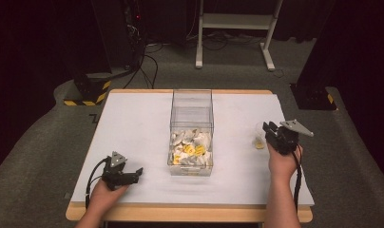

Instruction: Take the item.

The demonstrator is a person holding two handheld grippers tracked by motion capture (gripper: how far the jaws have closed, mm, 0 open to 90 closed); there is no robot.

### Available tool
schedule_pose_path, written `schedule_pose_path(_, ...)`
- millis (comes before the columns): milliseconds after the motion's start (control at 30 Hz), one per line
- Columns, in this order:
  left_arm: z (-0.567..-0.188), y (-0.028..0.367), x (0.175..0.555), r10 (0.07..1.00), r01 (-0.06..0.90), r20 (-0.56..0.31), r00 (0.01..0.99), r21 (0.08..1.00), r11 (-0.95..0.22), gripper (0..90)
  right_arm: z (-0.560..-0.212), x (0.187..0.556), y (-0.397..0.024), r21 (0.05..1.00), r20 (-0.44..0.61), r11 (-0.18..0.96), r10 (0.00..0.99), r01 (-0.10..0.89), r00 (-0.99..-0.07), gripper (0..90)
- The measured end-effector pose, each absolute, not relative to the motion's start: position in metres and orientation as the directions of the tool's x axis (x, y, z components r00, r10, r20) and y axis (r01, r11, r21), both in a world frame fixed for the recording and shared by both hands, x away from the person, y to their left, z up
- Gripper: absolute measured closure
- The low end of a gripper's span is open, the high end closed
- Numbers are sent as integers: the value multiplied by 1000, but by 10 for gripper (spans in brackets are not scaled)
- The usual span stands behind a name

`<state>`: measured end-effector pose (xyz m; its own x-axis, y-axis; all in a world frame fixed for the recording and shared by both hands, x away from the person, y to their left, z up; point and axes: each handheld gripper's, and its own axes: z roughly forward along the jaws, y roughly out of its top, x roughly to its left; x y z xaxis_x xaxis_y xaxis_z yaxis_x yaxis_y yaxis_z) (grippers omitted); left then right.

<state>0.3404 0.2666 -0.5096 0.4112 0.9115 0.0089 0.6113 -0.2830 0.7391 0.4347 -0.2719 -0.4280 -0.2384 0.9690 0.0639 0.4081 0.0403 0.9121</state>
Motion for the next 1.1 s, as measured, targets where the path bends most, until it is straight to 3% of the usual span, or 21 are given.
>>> schedule_pose_path(567,-510,267,341,911,612,8,411,739,-282,152,-425,426,-247,899,54,75,959,431,-279,379)
schedule_pose_path(900,-510,267,341,911,612,7,412,739,-282,153,-429,412,-216,881,13,150,941,448,-339,303)
schedule_pose_path(1100,-510,267,341,911,612,6,412,739,-282,153,-450,405,-202,847,10,187,930,498,-366,290)
